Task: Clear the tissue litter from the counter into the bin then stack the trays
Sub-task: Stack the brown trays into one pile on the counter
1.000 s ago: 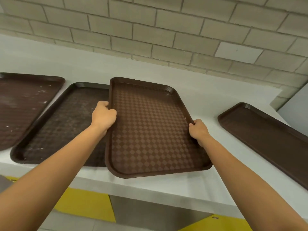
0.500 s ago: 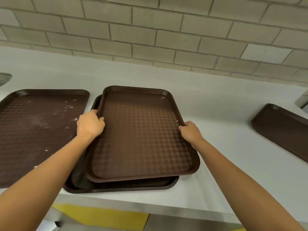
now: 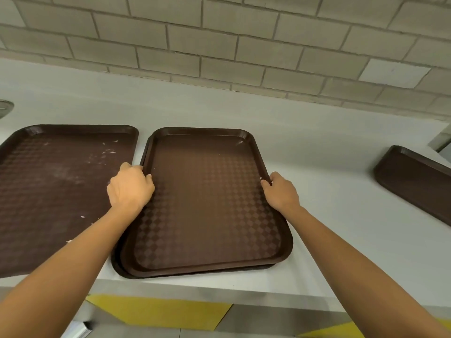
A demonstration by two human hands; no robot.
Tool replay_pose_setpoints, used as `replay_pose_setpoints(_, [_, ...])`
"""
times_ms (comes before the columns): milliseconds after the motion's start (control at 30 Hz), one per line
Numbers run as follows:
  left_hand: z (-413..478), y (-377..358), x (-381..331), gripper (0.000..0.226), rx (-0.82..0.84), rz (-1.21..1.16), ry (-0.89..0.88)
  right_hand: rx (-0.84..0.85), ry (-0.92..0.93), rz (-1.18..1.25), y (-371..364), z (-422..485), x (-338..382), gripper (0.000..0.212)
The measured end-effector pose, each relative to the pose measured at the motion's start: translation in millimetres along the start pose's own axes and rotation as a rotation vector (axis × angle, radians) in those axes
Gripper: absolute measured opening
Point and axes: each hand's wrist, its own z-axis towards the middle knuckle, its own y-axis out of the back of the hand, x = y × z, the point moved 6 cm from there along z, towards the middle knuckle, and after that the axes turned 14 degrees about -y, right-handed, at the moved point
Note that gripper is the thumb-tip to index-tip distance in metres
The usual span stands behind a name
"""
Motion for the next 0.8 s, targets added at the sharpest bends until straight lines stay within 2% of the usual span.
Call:
replay_pose_setpoints(300, [6,-9,-1,0.034,0.05,0.031,0.018,-0.105,0.026,-0.16,2,-11,9,0.038])
replay_pose_setpoints(467, [11,-14,7,0.016,0.056,0.149,-0.032,-0.094,0.029,-0.217,-6,-18,15,0.037])
replay_pose_setpoints(633, [10,-14,7,0.02,0.075,0.271,-0.101,-0.096,0.008,-0.185,-12,-24,12,0.036])
replay_pose_setpoints(800, [9,-11,4,0.023,0.076,0.261,-0.104,-0.066,-0.008,-0.123,-13,-21,11,0.035])
